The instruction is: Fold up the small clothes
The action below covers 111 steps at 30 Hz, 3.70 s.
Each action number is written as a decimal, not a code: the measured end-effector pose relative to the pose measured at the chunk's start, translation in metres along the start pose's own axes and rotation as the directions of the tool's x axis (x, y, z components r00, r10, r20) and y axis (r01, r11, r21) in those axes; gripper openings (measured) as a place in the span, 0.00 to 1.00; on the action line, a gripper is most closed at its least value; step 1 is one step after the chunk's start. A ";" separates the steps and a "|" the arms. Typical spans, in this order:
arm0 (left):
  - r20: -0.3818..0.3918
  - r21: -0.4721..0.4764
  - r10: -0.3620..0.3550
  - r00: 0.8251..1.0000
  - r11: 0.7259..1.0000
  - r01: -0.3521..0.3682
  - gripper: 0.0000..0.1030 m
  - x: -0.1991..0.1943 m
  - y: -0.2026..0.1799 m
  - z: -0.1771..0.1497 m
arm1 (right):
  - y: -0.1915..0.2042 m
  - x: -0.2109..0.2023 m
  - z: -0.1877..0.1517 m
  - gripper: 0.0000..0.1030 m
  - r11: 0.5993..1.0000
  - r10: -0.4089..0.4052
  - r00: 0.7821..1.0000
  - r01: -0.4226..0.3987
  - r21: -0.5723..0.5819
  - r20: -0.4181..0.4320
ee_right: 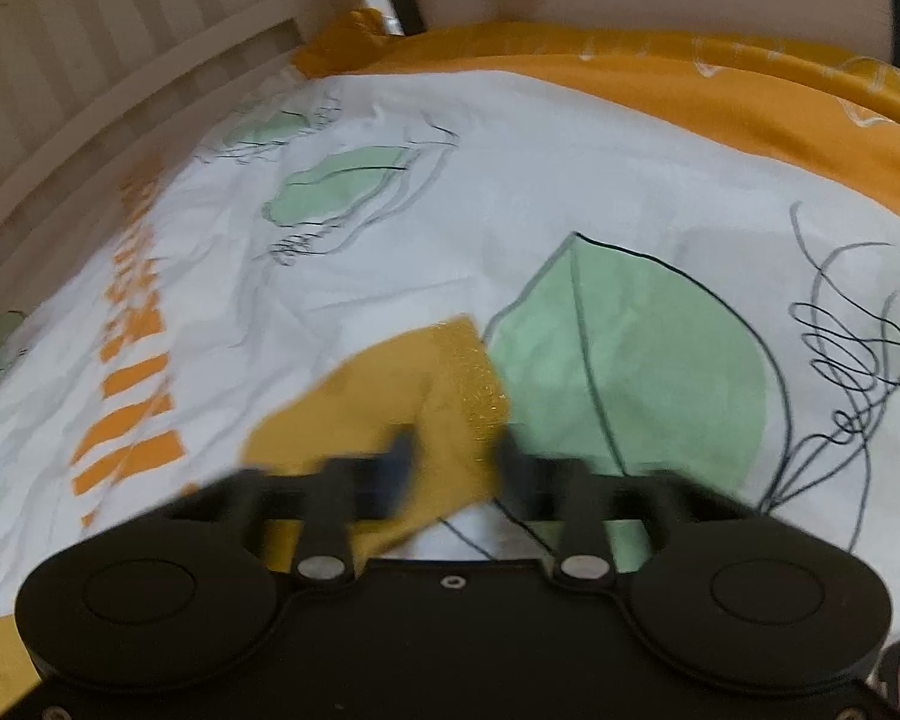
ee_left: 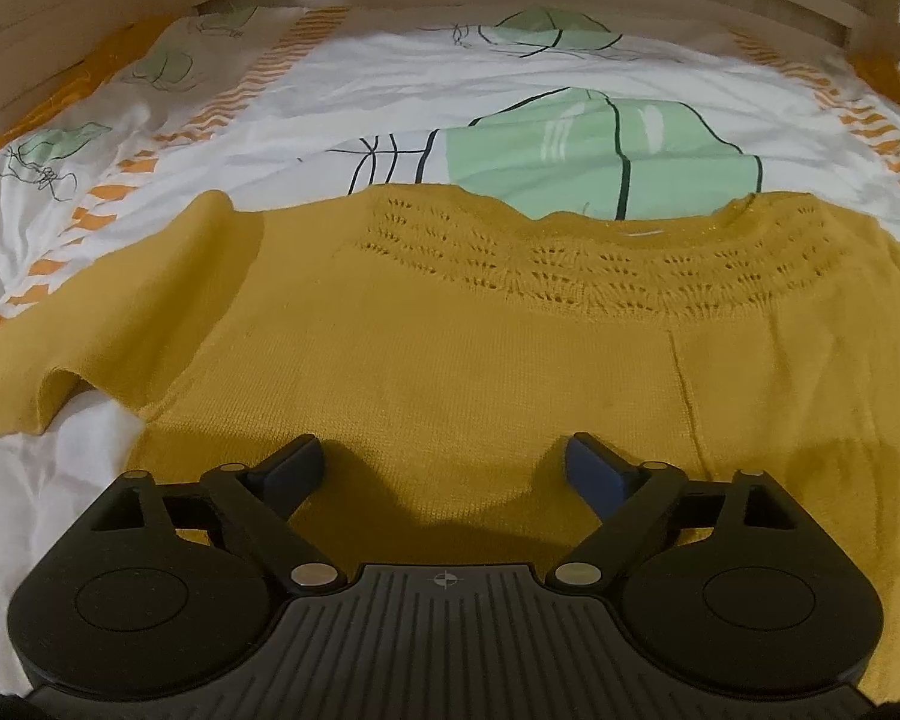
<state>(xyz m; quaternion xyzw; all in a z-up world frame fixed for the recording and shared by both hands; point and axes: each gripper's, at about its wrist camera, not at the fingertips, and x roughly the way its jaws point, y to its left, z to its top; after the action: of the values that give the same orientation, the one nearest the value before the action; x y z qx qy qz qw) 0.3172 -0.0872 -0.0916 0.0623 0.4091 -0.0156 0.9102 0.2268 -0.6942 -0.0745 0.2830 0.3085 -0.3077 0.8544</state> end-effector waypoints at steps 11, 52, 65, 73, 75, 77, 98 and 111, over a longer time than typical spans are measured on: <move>-0.057 0.005 -0.078 0.995 0.997 0.078 0.80 -0.002 0.013 0.010 | 0.092 -0.090 0.010 0.20 0.955 0.269 0.961 -0.258 -0.145 0.060; -0.084 -0.233 -0.207 0.975 0.955 0.183 0.76 -0.051 0.144 -0.004 | 0.321 -0.178 -0.268 0.69 0.588 0.526 0.784 -0.615 -0.525 -0.329; -0.140 -0.173 -0.289 0.947 0.949 0.264 0.65 -0.025 0.075 0.008 | 0.263 -0.169 -0.270 1.00 0.627 0.415 0.870 -0.485 -0.609 -0.265; -0.133 -0.137 -0.273 0.953 0.957 0.255 0.65 -0.011 0.048 0.011 | 0.263 -0.162 -0.273 1.00 0.615 0.423 0.844 -0.535 -0.579 -0.330; -0.124 -0.141 -0.269 0.955 0.957 0.252 0.63 -0.008 0.046 0.014 | 0.266 -0.164 -0.275 1.00 0.605 0.433 0.833 -0.552 -0.573 -0.345; -0.104 -0.159 -0.274 0.956 0.954 0.256 0.41 -0.006 0.045 0.016 | 0.269 -0.168 -0.276 1.00 0.591 0.440 0.826 -0.561 -0.580 -0.352; 0.088 -0.035 -0.134 0.987 0.990 0.138 0.04 -0.027 0.086 0.074 | 0.269 -0.163 -0.279 1.00 0.610 0.423 0.818 -0.575 -0.545 -0.390; -0.054 -0.049 -0.007 0.999 0.999 0.004 0.07 0.025 0.108 0.047 | 0.267 -0.158 -0.271 1.00 0.627 0.419 0.816 -0.577 -0.524 -0.397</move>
<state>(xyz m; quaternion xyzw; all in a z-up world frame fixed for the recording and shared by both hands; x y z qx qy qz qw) 0.3776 0.0150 -0.0686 0.0393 0.4340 -0.0065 0.9000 0.2200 -0.2823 -0.0609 0.0936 0.4003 0.0984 0.9062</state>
